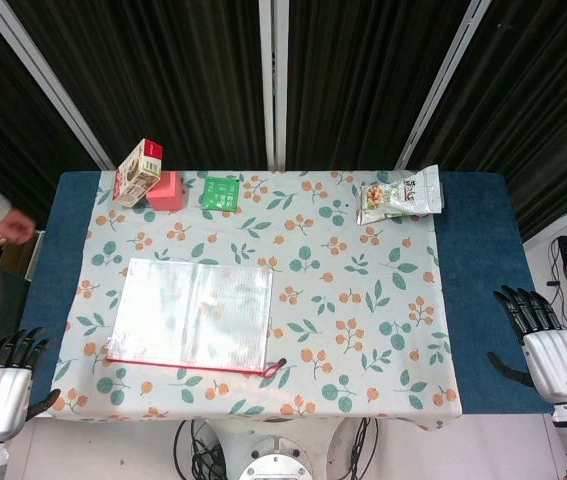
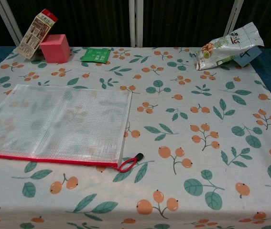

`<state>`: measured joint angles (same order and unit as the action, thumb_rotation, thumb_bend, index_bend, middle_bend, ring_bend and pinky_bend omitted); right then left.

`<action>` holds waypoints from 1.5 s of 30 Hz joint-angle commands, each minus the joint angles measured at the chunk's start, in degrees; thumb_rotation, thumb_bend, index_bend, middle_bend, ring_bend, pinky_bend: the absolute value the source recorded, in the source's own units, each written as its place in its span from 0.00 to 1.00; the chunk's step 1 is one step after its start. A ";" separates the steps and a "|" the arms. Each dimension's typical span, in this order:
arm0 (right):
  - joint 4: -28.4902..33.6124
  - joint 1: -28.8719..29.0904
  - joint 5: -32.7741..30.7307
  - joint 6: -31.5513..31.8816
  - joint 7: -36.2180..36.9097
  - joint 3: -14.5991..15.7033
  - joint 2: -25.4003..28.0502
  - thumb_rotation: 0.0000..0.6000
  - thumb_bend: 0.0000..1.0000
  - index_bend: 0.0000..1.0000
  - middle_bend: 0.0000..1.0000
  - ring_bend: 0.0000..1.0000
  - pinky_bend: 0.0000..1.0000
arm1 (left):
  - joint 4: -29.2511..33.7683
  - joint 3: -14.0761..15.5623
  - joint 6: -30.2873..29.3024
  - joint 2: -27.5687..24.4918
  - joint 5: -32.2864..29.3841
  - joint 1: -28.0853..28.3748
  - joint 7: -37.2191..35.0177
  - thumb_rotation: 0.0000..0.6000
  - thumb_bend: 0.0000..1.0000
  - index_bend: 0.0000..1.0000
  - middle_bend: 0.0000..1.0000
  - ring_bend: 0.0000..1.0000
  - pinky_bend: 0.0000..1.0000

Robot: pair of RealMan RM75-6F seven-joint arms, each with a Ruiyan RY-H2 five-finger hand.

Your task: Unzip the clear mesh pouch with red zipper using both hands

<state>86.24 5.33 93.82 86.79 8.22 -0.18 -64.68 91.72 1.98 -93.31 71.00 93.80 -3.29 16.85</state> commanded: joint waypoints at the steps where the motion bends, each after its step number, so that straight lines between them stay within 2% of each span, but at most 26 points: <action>1: 0.20 0.23 -0.06 -0.39 -0.22 -0.04 0.07 1.00 0.15 0.00 0.04 0.00 0.00 | -0.22 -0.02 0.41 0.15 -0.18 0.16 -0.12 1.00 0.02 0.26 0.15 0.14 0.20; 7: 0.95 0.82 0.21 -0.70 -0.97 -0.34 0.59 1.00 0.15 0.00 0.04 0.00 0.00 | -0.36 0.65 2.10 0.41 1.66 1.42 0.07 1.00 0.02 0.27 0.15 0.14 0.20; 12: 2.44 1.57 0.65 -0.88 -2.24 -0.87 1.57 1.00 0.15 0.00 0.04 0.00 0.00 | 2.14 1.28 6.78 0.27 7.84 6.33 1.36 1.00 0.02 0.29 0.16 0.14 0.20; 17: 4.22 3.00 0.83 -2.29 -3.35 -1.47 2.56 1.00 0.15 0.00 0.04 0.00 0.00 | 6.93 0.99 15.95 1.84 14.88 14.50 4.06 1.00 0.05 0.32 0.16 0.14 0.20; 18: 4.51 3.50 0.87 -2.88 -3.64 -1.62 2.75 1.00 0.15 0.00 0.04 0.00 0.00 | 8.46 0.77 19.53 2.82 15.92 17.06 4.39 1.00 0.07 0.33 0.16 0.14 0.20; 23: 5.24 4.99 0.87 -4.75 -4.41 -1.97 3.47 1.00 0.15 0.00 0.04 0.00 0.00 | 12.54 -1.07 31.18 7.98 15.11 24.24 7.73 1.00 0.12 0.33 0.16 0.14 0.20; 29: 5.04 6.03 0.67 -6.05 -4.12 -2.07 3.90 1.00 0.15 0.00 0.04 0.00 0.00 | 13.76 -4.64 42.06 17.64 4.72 28.93 12.70 1.00 0.16 0.37 0.15 0.14 0.20; 34: 4.25 6.37 0.75 -6.23 -3.24 -1.91 3.67 1.00 0.15 0.00 0.04 0.00 0.00 | 12.37 -7.92 47.27 24.47 -8.63 31.31 20.17 1.00 0.21 0.35 0.13 0.12 0.19; 41: 2.79 6.41 0.67 -5.95 -1.64 -1.65 3.29 1.00 0.15 0.00 0.04 0.00 0.00 | 10.98 -10.14 45.45 29.71 -26.72 34.57 33.68 1.00 0.22 0.34 0.11 0.12 0.18; 45: 2.30 6.41 0.65 -5.75 -0.88 -1.54 3.27 1.00 0.15 0.00 0.04 0.00 0.00 | 10.97 -10.19 43.41 30.73 -33.34 36.65 37.14 1.00 0.26 0.34 0.11 0.11 0.18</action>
<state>88.63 11.74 94.49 81.00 7.22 -1.75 -61.40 103.04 -7.34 -48.51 99.64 65.48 30.98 50.11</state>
